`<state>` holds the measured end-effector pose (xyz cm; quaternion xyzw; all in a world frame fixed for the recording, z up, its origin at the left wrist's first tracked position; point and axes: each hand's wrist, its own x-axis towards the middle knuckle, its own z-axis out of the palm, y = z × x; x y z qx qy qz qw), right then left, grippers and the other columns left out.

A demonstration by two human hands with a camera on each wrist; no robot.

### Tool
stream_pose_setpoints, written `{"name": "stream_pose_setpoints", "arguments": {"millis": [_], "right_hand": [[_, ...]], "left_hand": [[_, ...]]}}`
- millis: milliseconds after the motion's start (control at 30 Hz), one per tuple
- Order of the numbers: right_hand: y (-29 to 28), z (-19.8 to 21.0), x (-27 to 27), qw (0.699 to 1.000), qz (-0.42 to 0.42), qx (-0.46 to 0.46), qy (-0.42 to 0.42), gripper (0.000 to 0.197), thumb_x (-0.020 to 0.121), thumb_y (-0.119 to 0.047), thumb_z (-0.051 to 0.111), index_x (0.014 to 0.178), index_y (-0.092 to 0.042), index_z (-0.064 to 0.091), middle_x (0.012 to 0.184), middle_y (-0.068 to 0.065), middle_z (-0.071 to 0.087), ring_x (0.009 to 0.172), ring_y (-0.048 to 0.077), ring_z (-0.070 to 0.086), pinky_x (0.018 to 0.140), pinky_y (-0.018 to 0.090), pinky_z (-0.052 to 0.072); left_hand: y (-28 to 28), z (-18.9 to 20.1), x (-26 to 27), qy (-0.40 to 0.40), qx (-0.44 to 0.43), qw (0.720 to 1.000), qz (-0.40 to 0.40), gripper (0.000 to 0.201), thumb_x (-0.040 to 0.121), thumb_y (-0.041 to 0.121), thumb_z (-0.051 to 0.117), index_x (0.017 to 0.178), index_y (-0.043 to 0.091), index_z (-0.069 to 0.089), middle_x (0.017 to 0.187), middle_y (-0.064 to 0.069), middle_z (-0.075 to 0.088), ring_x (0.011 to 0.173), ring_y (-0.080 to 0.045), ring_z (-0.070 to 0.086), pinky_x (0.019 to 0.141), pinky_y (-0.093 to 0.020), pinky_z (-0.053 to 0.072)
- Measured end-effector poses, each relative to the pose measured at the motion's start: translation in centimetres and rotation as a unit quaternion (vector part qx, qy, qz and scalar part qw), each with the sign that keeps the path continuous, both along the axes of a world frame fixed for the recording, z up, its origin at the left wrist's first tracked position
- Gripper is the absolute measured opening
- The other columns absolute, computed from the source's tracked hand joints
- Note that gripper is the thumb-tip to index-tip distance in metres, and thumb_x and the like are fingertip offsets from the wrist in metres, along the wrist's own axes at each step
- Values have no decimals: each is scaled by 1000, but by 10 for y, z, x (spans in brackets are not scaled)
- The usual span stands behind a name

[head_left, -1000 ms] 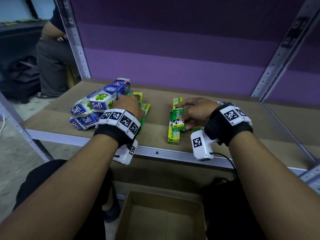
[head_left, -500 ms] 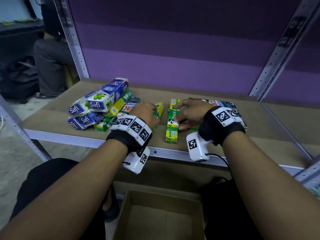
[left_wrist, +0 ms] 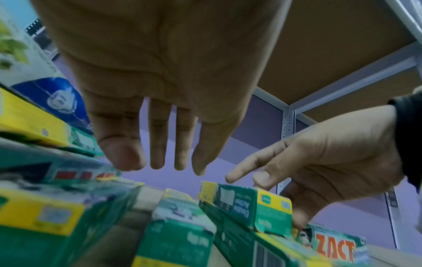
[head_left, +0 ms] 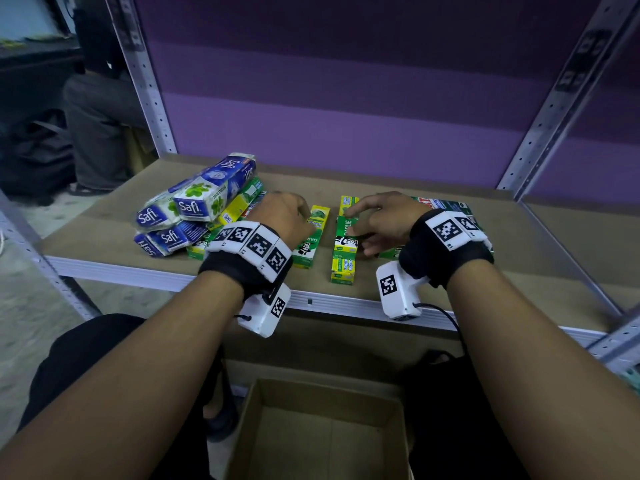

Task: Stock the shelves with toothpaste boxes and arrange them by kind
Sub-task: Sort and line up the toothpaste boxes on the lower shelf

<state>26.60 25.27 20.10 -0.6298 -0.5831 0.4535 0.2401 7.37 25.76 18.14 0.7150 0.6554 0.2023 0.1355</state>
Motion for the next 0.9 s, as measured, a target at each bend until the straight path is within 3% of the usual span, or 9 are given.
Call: {"name": "stream_pose_setpoints", "arguments": {"millis": [100,167,333,400,500,600,700,800,900], "right_hand": [[3,0,3,999,-19,43,-18,25,85,-7,73,109,-14,69,70,8,59,53,17,53,57,31,59],[5,1,3,996,-29,76,-40,21,85,-10,72,104,-18,69,65,5,59,48,14,52,58,32,57],[12,4,-15,986,-25,150,-63,15,85,-12,70,97,-21,71,82,8,64,57,25,53,60,39,53],[15,3,-26,981,-26,178,-77,15,83,-14,68,94,-23,72,89,6,71,54,20,53,61,35,52],[19,3,-47,975,-13,202,-91,13,82,-18,67,89,-26,72,84,0,71,53,13,54,59,29,50],[23,2,-67,975,-1,209,-80,12,83,-18,66,88,-26,73,75,-7,66,59,14,57,64,28,53],[25,1,-85,971,24,219,-90,13,84,-20,64,89,-27,74,71,-11,65,54,8,55,57,22,46],[27,-2,-101,972,48,215,-87,15,84,-18,64,93,-24,74,77,-3,68,58,12,55,60,26,47],[29,-7,-117,969,66,218,-92,12,84,-21,69,94,-26,74,86,-1,67,59,12,55,67,27,50]], "left_hand": [[1,10,-13,-23,62,998,8,16,85,30,67,99,25,73,112,1,69,103,-19,63,93,-32,50],[3,17,-25,-23,96,995,12,18,84,30,67,102,27,72,115,3,67,105,-18,62,95,-33,50],[7,26,-58,47,176,983,22,23,82,33,70,104,26,72,111,-4,68,106,-30,58,98,-39,44],[6,27,-73,84,182,978,50,23,82,36,68,104,30,70,110,-5,66,105,-33,55,98,-42,42],[3,27,-91,89,186,973,100,25,82,40,66,106,32,68,112,-5,65,106,-38,50,96,-44,42],[-2,27,-107,78,170,972,145,36,81,47,66,113,31,67,120,-7,61,114,-39,46,97,-46,42],[-6,26,-120,41,143,975,166,41,79,53,70,113,29,67,123,-7,61,118,-35,46,97,-45,45],[-9,26,-131,-33,136,977,162,40,75,53,76,103,25,71,112,-2,67,108,-25,58,93,-41,51],[-9,28,-136,-55,127,976,166,36,75,51,76,99,24,73,109,0,67,98,-20,63,86,-33,52]]}}
